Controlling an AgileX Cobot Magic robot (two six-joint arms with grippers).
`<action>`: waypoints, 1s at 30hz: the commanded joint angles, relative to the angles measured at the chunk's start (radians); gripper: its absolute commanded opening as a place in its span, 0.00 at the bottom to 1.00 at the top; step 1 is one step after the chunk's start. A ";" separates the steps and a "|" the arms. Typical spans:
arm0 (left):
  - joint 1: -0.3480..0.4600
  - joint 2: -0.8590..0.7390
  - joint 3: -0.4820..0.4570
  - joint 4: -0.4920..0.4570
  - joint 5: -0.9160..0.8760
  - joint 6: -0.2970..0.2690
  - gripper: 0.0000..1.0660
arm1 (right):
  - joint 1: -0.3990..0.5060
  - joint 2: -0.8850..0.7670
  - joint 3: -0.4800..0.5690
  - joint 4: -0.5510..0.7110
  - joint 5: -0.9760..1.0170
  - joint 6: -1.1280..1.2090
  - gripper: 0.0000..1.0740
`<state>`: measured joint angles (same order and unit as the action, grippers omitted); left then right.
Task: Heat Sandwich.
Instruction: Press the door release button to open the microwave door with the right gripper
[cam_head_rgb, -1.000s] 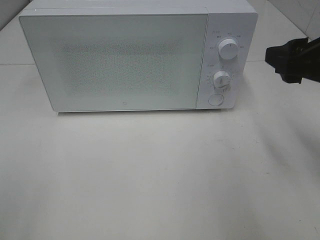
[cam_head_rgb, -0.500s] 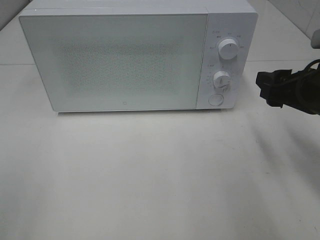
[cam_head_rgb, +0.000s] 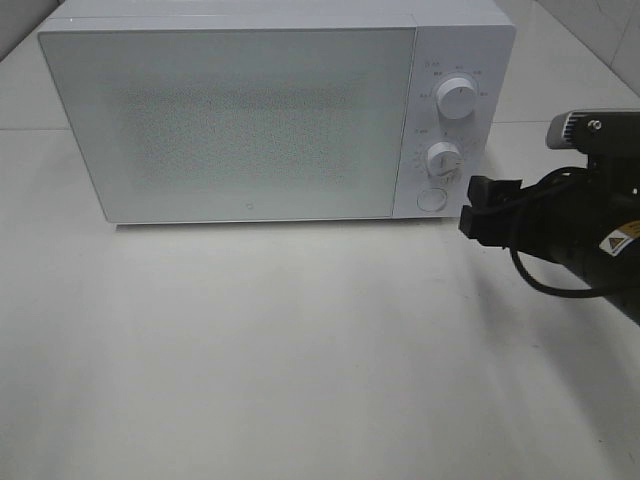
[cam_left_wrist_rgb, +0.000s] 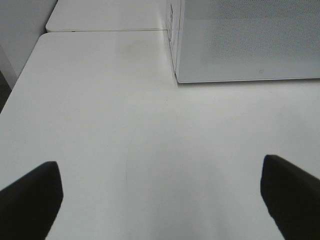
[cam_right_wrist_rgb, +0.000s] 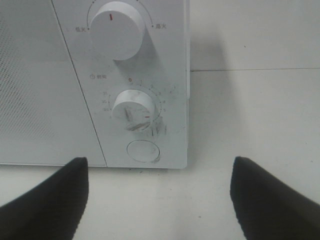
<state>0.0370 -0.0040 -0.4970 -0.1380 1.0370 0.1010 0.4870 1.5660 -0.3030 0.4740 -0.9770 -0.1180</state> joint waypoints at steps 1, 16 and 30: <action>0.001 -0.023 0.001 0.001 0.000 -0.007 0.97 | 0.071 0.069 0.000 0.088 -0.087 -0.014 0.71; 0.001 -0.023 0.001 0.001 0.000 -0.007 0.97 | 0.194 0.205 -0.048 0.242 -0.142 -0.014 0.71; 0.001 -0.023 0.001 0.001 0.000 -0.007 0.97 | 0.194 0.205 -0.048 0.253 -0.140 0.064 0.71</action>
<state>0.0370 -0.0040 -0.4970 -0.1380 1.0370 0.1010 0.6780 1.7780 -0.3440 0.7320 -1.1050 -0.0640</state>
